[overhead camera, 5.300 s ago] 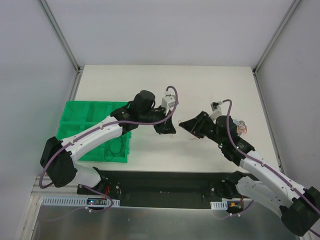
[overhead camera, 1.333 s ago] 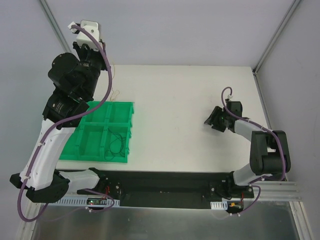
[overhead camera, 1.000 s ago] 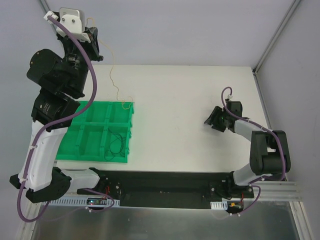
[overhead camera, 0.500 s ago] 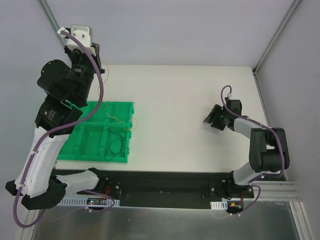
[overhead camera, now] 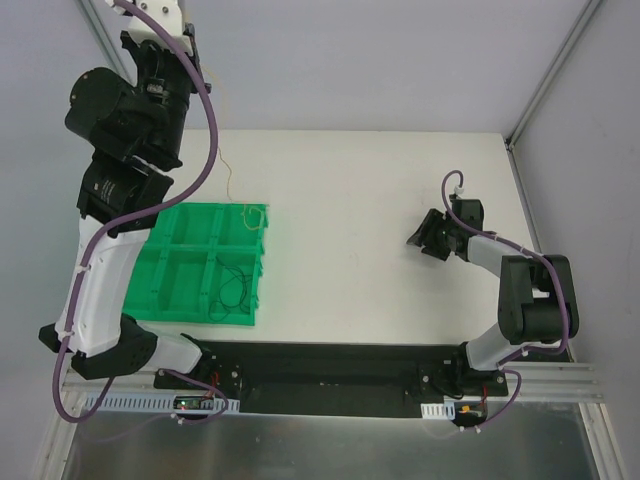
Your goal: Untangle the cables
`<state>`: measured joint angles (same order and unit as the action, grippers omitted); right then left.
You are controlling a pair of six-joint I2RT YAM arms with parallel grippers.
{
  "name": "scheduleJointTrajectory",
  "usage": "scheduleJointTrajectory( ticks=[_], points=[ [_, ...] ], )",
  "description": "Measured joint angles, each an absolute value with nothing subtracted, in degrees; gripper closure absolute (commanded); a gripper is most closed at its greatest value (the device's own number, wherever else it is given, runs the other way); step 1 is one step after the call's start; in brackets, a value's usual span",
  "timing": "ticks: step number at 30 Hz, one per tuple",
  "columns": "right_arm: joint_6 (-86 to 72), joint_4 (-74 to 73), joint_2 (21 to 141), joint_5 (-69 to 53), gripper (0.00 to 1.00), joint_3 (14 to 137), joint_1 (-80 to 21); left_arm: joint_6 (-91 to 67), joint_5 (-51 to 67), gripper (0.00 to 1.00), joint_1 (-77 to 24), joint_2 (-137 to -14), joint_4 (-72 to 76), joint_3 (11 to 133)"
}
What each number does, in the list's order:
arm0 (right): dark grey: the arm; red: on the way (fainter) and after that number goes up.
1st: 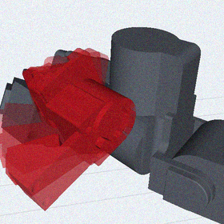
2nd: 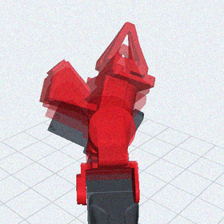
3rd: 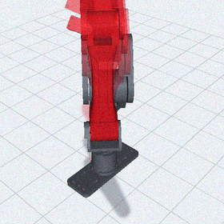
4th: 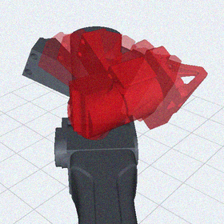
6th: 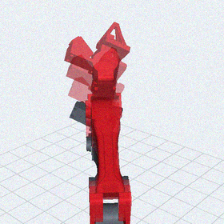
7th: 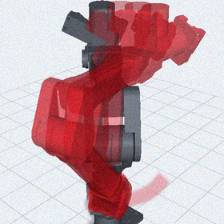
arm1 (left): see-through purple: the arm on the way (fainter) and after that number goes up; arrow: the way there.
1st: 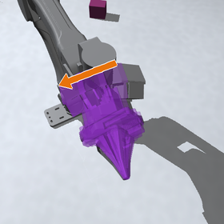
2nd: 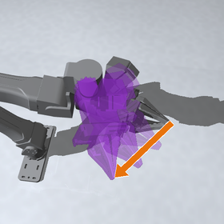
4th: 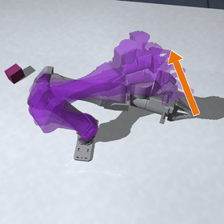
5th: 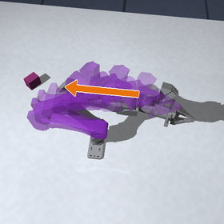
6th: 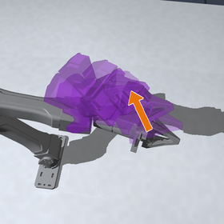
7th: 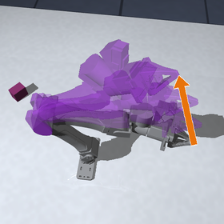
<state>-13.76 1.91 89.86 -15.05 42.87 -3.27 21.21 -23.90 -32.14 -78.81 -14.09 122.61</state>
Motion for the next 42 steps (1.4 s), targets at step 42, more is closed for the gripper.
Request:
scheduleJointTrajectory(
  ticks=[42],
  points=[
    [-14.1, 2.4, 90.7, -16.1, 0.43, 43.4, -3.3, 18.5, -26.2, 1.00, -31.4, -66.2, -11.8, 103.7]
  ],
)
